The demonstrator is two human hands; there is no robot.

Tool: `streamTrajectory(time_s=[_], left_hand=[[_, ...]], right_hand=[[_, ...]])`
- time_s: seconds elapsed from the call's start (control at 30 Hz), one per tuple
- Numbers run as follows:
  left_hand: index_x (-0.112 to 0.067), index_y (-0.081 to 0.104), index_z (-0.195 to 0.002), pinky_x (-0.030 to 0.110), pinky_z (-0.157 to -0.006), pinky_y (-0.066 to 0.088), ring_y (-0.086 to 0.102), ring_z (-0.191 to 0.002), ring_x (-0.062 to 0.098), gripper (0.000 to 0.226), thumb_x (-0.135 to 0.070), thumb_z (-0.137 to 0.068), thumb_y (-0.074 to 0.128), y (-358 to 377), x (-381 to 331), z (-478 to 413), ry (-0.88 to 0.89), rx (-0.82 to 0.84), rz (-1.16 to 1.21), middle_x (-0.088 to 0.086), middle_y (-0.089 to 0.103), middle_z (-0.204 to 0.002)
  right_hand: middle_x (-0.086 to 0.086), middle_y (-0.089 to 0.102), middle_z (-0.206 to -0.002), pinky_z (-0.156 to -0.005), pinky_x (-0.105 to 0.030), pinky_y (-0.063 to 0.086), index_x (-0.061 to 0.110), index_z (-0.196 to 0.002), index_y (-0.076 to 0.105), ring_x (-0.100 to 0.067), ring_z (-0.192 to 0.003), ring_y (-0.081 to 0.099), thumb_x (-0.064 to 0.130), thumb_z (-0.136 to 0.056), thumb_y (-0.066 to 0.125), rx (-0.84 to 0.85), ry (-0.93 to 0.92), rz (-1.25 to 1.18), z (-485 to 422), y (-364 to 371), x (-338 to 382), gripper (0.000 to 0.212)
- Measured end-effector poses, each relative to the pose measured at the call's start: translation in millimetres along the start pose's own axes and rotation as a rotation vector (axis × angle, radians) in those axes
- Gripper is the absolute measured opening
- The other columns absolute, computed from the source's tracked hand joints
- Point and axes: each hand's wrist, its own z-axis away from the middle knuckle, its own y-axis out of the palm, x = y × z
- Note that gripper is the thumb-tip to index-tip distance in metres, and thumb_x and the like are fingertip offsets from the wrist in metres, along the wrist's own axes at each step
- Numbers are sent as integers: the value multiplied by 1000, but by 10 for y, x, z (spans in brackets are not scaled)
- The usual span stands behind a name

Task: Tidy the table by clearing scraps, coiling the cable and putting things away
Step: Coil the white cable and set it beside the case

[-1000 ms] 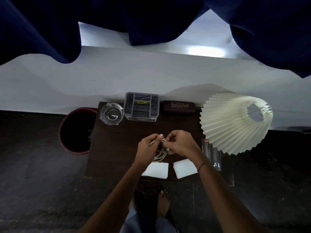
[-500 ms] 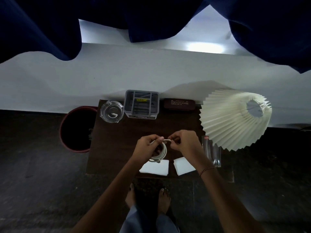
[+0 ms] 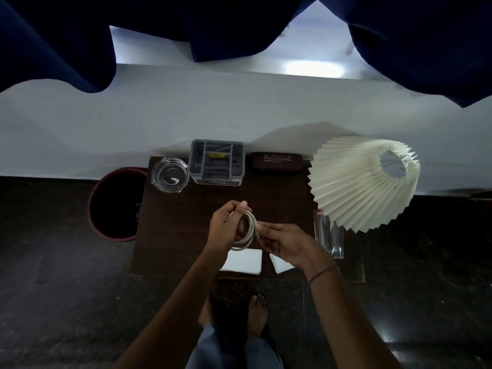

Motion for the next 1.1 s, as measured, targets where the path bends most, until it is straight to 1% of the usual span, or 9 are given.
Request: streamTrajectory(time_s=[0.1, 0.23, 0.37, 0.63, 0.8, 0.9, 1.0, 1.07, 1.1], left_hand=[[-16, 62, -70, 21, -58, 46, 56, -59, 9, 25, -22, -92, 52, 20, -46, -17, 13, 25, 14, 1, 60, -64], [-16, 60, -69, 14, -50, 42, 51, -47, -1, 27, -23, -93, 49, 46, -101, -16, -12, 91, 62, -10, 56, -50], [-11, 56, -71, 10, -44, 38, 46, -40, -2, 28, -21, -95, 45, 28, -132, -13, -8, 128, 93, -10, 53, -44], [-20, 64, -83, 12, -54, 46, 57, -58, -3, 5, -22, -86, 61, -39, -165, -17, 57, 150, -51, -5, 62, -70], [-14, 65, -81, 13, -57, 47, 61, -64, 4, 19, -33, -83, 63, -45, -181, -25, 60, 113, -286, -3, 65, -70], [-11, 61, -81, 5, -53, 44, 59, -64, 2, 19, -30, -84, 62, 22, -179, 0, 94, 38, -325, -4, 62, -70], [-8, 59, -78, 4, -53, 42, 58, -59, -7, 20, -26, -85, 62, 77, -174, 12, 117, -26, -278, -4, 61, -68], [-7, 59, -79, 4, -53, 42, 57, -58, -8, 20, -26, -85, 62, 94, -183, 18, 126, -49, -266, -2, 62, -68], [-8, 59, -78, 4, -53, 42, 57, -58, -8, 20, -26, -85, 62, 88, -191, 19, 129, -61, -268, -3, 61, -68]], right_hand=[[2, 73, -75, -61, -14, 55, 8, -95, 67, -5, -66, 66, 10, -84, 60, 66, 36, -107, -14, 6, -23, 13], [-1, 71, -75, -55, -13, 53, 7, -93, 65, -4, -59, 63, 10, -85, 57, 110, 22, -189, -7, 37, -63, 11], [1, 73, -73, -55, -12, 53, 5, -103, 62, -4, -60, 66, 8, -86, 57, 114, -19, -188, -20, 74, -67, 18], [1, 73, -71, -60, -12, 53, 8, -90, 65, -4, -66, 69, 6, -83, 62, 66, -135, 16, -24, 104, -15, 9], [-12, 69, -89, -78, -28, 57, 5, -91, 65, -21, -86, 69, 13, -78, 69, -71, -254, 199, -76, 119, -82, 16], [-14, 68, -86, -74, -32, 58, 9, -82, 63, -24, -82, 69, 12, -79, 69, -230, -320, 234, -106, 200, -141, 7], [-6, 68, -81, -70, -31, 59, 16, -82, 61, -19, -77, 68, 17, -81, 67, -436, -483, 391, -144, 291, -222, 6], [-4, 68, -84, -71, -31, 59, 15, -88, 63, -18, -79, 67, 17, -83, 65, -450, -519, 397, -165, 299, -254, 6], [-6, 68, -87, -74, -33, 59, 12, -91, 64, -20, -82, 68, 16, -84, 64, -392, -489, 341, -166, 282, -250, 8]])
